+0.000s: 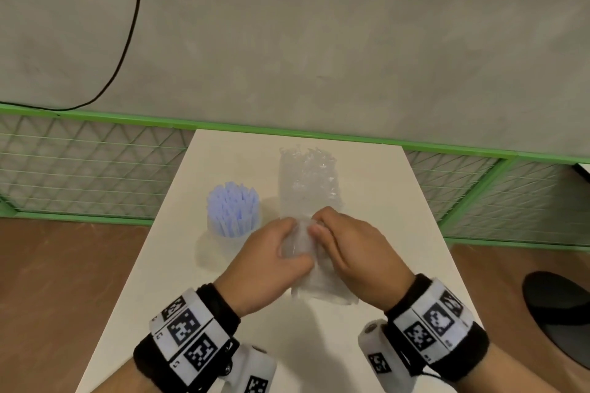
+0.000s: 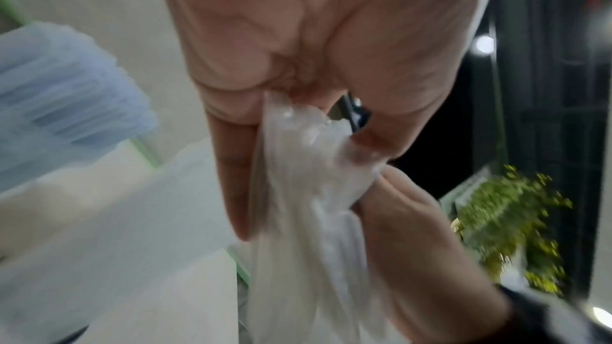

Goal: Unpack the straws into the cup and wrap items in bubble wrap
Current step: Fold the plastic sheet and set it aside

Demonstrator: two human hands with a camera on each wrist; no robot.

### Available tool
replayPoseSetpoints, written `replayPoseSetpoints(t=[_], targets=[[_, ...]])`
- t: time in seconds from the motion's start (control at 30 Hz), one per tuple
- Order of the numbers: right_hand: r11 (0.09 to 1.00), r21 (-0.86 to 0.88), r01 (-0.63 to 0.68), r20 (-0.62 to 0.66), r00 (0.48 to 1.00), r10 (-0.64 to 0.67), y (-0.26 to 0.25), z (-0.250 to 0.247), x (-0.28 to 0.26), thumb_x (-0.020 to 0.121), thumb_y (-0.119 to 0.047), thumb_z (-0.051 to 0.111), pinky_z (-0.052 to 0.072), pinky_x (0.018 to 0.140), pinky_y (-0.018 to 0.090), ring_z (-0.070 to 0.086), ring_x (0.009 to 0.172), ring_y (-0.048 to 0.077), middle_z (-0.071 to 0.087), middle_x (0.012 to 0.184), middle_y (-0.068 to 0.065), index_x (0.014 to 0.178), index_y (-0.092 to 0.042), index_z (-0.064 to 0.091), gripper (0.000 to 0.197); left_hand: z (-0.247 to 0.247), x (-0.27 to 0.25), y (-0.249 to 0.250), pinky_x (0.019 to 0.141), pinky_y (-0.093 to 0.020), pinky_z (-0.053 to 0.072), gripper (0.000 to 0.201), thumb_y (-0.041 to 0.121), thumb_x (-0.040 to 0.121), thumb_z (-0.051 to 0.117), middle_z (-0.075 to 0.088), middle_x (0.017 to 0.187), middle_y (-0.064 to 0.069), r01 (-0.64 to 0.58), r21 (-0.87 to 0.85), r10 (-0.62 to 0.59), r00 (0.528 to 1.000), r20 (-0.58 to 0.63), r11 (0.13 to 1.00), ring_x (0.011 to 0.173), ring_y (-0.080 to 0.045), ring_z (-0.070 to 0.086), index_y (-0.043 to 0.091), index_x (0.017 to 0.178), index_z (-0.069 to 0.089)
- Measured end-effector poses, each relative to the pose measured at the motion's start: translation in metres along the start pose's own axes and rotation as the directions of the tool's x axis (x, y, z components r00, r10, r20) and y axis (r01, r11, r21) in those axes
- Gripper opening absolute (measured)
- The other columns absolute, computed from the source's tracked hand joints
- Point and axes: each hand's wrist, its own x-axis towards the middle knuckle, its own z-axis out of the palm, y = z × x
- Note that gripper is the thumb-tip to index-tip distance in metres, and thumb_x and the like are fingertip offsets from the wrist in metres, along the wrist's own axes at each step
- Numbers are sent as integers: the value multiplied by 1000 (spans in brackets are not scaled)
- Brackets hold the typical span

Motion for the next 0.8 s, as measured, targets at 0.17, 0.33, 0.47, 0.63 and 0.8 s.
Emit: replayPoseSetpoints(t=[0.17, 0.33, 0.47, 0.63, 0.8], targets=[[996, -85, 23, -160, 987, -36, -3, 9, 14, 99, -50, 20, 47, 63, 38, 52, 69, 16, 51, 83, -13, 92, -26, 43, 33, -2, -3, 0, 89, -44, 57, 50, 44, 63, 78, 73, 101, 0, 89, -171, -86, 996, 20, 981, 96, -18, 70, 21, 106, 64], [999, 46, -17, -204, 979, 26, 6, 22, 28, 99, -50, 20, 41, 66, 34, 43, 72, 14, 44, 75, -11, 81, -22, 43, 40, -12, -3, -2, 73, -38, 53, 30, 16, 67, 63, 67, 82, 7, 47, -172, -50, 999, -17, 984, 76, -11, 63, 24, 96, 63], [975, 222, 8, -209, 977, 39, 12, 28, 35, 100, -42, 33, 40, 85, 26, 51, 95, 16, 54, 98, -2, 83, -14, 59, 42, -20, -5, -8, 78, -42, 54, 35, 9, 68, 61, 68, 92, -1, -1, -227, -17, 997, -76, 974, 84, -17, 64, 26, 99, 64], [564, 787, -249, 102, 955, 279, 8, 21, 34, 83, -47, 64, 53, 82, 41, 62, 91, 15, 60, 124, -7, 94, -19, 61, 29, -33, -5, -10, 68, -36, 53, 52, -5, 70, 58, 59, 104, -4, -119, -369, 69, 987, -144, 922, 85, -21, 62, 37, 100, 51], [118, 901, -418, 368, 879, 305, 8, 22, 29, 85, -40, 70, 49, 90, 57, 66, 103, 33, 66, 117, 16, 126, -16, 56, 49, -36, -4, -6, 92, -30, 48, 51, -3, 78, 54, 61, 112, 19, -271, -146, 252, 958, -134, 952, 105, -8, 59, 40, 106, 61]])
